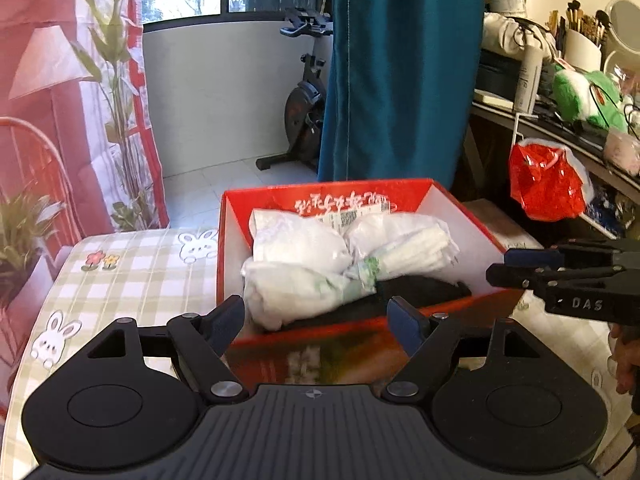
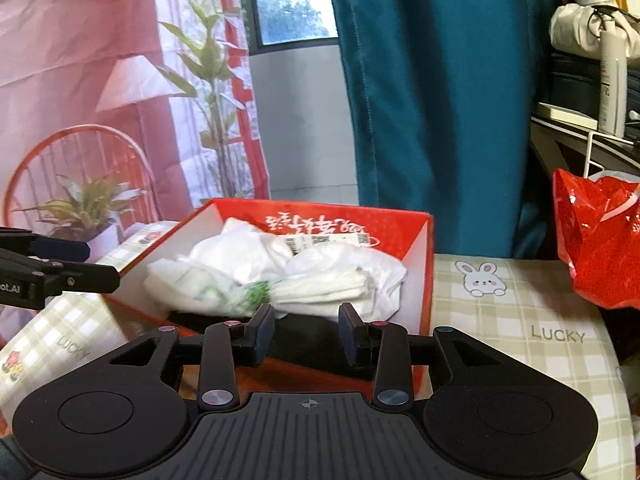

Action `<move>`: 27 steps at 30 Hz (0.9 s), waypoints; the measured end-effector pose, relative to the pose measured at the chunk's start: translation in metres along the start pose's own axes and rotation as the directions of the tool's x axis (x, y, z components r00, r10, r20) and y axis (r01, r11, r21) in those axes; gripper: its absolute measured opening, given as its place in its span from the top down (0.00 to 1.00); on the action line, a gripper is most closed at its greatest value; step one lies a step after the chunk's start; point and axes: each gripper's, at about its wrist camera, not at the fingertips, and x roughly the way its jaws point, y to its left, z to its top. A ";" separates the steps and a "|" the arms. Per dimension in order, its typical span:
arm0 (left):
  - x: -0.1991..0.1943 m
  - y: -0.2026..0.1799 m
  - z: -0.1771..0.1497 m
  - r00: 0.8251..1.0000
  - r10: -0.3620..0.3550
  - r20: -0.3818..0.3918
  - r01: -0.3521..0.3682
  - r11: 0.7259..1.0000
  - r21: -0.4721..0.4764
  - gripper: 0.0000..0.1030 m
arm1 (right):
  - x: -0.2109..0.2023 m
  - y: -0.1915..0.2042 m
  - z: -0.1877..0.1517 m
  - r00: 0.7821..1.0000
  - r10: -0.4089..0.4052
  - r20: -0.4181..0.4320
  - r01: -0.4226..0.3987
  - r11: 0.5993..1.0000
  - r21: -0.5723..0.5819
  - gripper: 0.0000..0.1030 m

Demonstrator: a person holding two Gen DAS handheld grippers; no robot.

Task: Organize soft objects
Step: 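Move both grippers down toward the pink knit cloth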

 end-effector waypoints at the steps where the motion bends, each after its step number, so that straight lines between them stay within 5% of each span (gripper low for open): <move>1: -0.002 -0.001 -0.005 1.000 0.002 -0.003 -0.002 1.000 0.000 0.22 | -0.004 0.002 -0.004 1.000 0.007 0.005 -0.007 1.000 -0.004 0.68; 9: -0.016 -0.007 -0.051 0.999 -0.001 -0.036 0.000 0.999 -0.039 0.22 | -0.026 0.015 -0.041 0.999 0.047 -0.008 -0.047 0.999 0.008 0.68; 18: -0.007 -0.012 -0.103 0.989 -0.054 -0.138 0.036 0.991 -0.128 0.22 | -0.032 0.020 -0.096 0.988 0.072 -0.140 -0.066 0.997 0.046 0.64; 27: 0.009 -0.018 -0.121 0.981 -0.063 -0.183 0.036 0.988 -0.150 0.22 | -0.045 0.012 -0.131 0.971 -0.021 -0.236 0.048 0.993 0.108 0.47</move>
